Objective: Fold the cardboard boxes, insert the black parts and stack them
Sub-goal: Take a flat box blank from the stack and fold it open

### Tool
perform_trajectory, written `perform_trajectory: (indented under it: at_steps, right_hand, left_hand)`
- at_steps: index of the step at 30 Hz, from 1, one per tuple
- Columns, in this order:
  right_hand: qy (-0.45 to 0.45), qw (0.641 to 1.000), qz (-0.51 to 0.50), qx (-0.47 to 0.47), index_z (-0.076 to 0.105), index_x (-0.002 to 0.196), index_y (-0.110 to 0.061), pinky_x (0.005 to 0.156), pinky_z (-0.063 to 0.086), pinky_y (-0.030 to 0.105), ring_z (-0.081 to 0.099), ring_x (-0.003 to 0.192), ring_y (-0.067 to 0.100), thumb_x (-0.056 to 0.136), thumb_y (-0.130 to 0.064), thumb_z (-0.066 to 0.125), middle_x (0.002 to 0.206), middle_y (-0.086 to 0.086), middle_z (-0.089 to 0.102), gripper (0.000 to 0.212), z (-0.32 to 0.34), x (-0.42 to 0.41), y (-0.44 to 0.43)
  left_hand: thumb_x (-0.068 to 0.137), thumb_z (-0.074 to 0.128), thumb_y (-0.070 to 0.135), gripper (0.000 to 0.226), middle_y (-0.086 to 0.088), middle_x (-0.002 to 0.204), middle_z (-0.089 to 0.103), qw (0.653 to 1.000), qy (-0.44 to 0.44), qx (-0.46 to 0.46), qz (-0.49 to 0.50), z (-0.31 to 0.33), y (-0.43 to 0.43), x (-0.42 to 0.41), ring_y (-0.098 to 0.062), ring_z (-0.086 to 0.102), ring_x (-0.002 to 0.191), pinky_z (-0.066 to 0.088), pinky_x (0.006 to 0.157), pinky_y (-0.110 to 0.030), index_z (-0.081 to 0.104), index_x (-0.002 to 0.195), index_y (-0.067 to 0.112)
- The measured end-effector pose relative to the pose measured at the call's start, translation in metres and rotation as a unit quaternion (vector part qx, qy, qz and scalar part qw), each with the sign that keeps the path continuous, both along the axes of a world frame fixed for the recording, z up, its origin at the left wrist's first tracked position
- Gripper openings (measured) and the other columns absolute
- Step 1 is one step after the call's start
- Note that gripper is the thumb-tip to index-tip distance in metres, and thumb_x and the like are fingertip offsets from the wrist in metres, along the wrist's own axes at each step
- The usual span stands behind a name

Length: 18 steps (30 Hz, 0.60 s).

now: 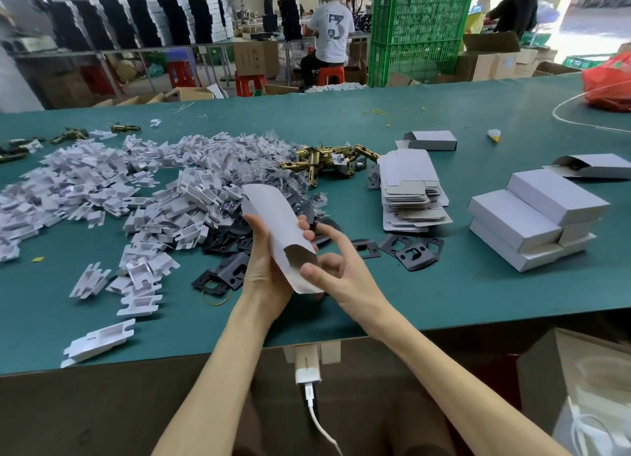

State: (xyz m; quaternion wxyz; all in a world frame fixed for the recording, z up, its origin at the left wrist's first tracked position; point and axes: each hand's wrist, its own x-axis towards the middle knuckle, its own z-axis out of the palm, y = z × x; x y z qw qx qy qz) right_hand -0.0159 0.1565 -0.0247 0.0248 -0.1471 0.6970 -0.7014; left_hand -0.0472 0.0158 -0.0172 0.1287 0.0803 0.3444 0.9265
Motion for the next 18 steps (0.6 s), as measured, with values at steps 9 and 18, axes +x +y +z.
perform_trajectory:
  at_steps: [9, 18]
  right_hand:
    - [0.048, 0.989, 0.041, 0.13, 0.025, 0.149, -0.063, 0.108, 0.039, 0.018, 0.045, 0.135, -0.006, 0.097, -0.066, 0.042, 0.156, -0.02, 0.041, 0.055, -0.001, 0.004, -0.003]
    - [-0.021, 0.999, 0.031, 0.015, 0.042, 0.148, -0.043, 0.091, 0.056, 0.046, 0.06, 0.123, 0.033, 0.083, -0.071, 0.058, 0.148, 0.006, 0.053, 0.073, 0.005, 0.001, 0.001]
  left_hand:
    - [0.09, 0.021, 0.088, 0.097, -0.006, 0.101, 0.079, 0.974, -0.027, -0.184, 0.131, -0.007, 0.008, 0.009, -0.022, 0.076, 0.098, 0.062, 0.076, -0.033, 0.063, 0.132, 0.011]
    - [0.08, 0.029, 0.096, 0.091, -0.01, 0.108, 0.075, 0.982, 0.016, -0.184, 0.037, -0.002, 0.006, 0.008, -0.031, 0.071, 0.103, 0.055, 0.088, -0.049, 0.08, 0.111, 0.029]
